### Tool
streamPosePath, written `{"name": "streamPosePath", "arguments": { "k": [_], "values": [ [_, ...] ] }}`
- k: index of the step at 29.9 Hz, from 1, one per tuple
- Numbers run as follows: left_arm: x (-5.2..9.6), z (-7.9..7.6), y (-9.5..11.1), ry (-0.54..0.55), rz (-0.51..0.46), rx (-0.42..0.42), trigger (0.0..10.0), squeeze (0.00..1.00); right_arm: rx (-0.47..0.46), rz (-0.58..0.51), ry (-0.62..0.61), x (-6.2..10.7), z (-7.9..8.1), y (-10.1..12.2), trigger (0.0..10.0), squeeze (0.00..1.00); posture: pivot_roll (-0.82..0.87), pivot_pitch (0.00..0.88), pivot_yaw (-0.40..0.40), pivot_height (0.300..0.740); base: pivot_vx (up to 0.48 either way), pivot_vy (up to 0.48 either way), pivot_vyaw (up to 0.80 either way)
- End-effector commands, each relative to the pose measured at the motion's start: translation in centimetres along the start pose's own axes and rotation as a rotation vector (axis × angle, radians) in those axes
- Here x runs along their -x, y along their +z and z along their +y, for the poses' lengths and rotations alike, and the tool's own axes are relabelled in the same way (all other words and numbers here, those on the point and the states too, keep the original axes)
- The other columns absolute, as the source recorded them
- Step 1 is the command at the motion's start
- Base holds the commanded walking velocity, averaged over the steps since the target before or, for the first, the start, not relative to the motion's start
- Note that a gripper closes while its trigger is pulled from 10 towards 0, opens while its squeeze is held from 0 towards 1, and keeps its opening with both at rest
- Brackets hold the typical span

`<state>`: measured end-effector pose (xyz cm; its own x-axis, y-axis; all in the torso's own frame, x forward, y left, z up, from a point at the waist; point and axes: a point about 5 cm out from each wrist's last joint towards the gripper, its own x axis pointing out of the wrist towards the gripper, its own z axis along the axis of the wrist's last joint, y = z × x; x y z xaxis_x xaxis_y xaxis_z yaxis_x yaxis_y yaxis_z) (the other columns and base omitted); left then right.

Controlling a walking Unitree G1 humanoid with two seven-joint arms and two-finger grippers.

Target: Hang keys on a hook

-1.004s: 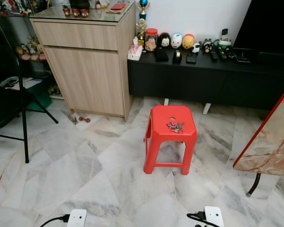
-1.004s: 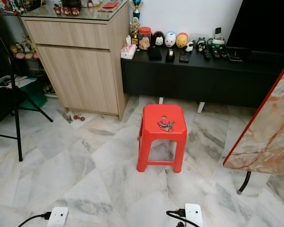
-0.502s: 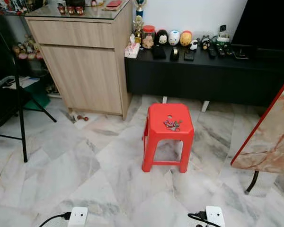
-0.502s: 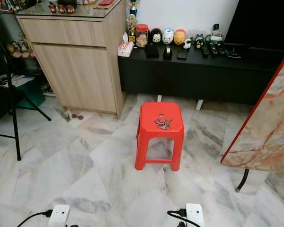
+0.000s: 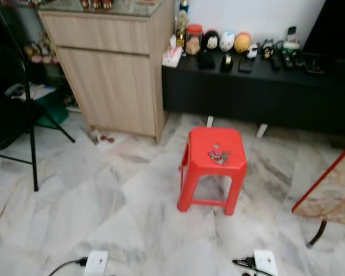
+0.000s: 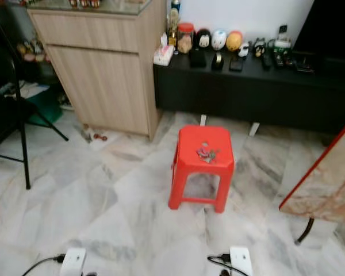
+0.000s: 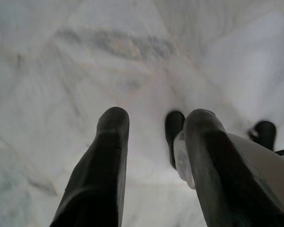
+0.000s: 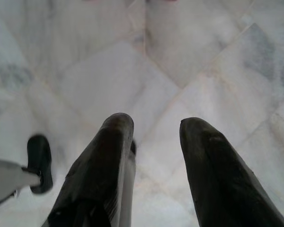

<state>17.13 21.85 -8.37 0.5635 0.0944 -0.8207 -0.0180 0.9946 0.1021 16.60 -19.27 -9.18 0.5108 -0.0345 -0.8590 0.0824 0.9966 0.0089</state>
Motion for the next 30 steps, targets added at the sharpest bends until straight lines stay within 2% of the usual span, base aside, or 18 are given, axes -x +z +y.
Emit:
{"name": "streamPosePath", "arguments": {
  "k": [1,19,24,30],
  "values": [
    [-0.1,-0.6,0.4,-0.018,-0.010,0.002,10.0,0.00,0.000,0.014,-0.021,0.2,-0.9,-0.5,10.0,0.00,0.14,0.004,-0.034,0.740,0.304,0.000,0.00],
    [-0.1,-0.7,0.3,-0.027,-0.009,-0.013,10.0,0.00,0.019,0.006,-0.019,0.1,0.1,-0.5,10.0,0.00,0.12,0.000,-0.027,0.740,0.301,0.000,0.00],
    [-0.1,-0.7,0.2,-0.029,-0.007,-0.015,10.0,0.00,0.025,0.004,-0.016,0.1,0.2,-0.6,10.0,0.00,0.12,0.000,-0.026,0.740,0.301,0.000,0.68],
    [-0.1,-0.7,0.4,-0.031,-0.010,-0.024,10.0,0.00,0.013,0.001,-0.005,0.0,0.4,-0.3,10.0,0.00,0.12,0.014,-0.026,0.740,0.304,0.000,0.00]
  ]
}}
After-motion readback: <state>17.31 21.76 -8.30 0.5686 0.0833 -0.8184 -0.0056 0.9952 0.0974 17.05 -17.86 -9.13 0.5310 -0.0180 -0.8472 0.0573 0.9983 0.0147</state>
